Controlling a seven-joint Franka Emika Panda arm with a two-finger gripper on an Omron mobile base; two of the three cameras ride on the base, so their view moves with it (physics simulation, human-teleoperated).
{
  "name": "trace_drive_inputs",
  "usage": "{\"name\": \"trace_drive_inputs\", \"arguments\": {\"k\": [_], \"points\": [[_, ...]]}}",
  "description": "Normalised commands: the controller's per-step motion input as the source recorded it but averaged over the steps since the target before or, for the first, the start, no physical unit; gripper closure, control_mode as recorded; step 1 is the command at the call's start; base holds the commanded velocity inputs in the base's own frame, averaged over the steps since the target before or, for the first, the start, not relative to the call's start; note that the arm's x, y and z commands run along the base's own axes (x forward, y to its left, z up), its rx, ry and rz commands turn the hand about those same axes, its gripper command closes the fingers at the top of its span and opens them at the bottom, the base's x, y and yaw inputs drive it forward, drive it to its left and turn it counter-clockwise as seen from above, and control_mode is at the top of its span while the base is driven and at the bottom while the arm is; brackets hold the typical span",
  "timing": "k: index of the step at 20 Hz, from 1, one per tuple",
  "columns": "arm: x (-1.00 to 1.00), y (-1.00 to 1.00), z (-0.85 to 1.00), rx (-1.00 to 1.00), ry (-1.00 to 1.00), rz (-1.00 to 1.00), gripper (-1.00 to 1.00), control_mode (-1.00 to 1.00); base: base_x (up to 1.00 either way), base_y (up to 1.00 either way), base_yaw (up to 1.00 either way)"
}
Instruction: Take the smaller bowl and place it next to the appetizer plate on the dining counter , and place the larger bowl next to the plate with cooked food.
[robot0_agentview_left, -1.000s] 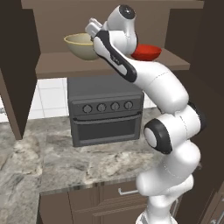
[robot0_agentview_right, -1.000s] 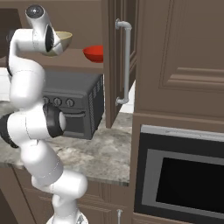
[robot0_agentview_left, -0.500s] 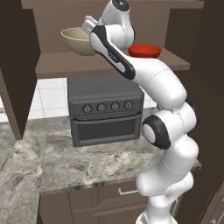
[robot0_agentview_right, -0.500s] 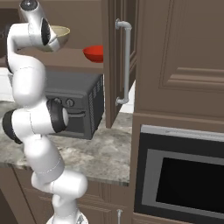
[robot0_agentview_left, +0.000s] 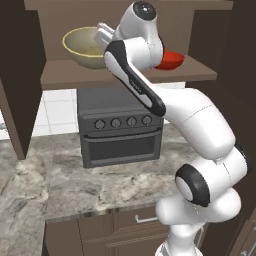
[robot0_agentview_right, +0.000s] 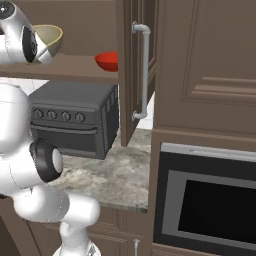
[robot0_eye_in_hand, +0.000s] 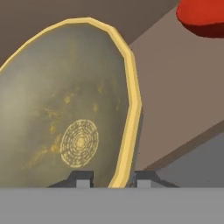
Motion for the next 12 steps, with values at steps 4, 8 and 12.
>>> {"name": "trace_drive_inputs", "arguments": {"k": [4, 8, 12], "points": [[-1.0, -0.05, -0.12, 0.0, 0.01, 0.0, 1.0, -1.0, 0.0, 0.0, 0.0], [-1.0, -0.19, -0.27, 0.0, 0.03, 0.0, 1.0, -1.0, 0.0, 0.0, 0.0], [-0.98, -0.22, 0.0, 0.0, 0.0, 0.0, 1.0, -1.0, 0.0, 0.0, 0.0]]}}
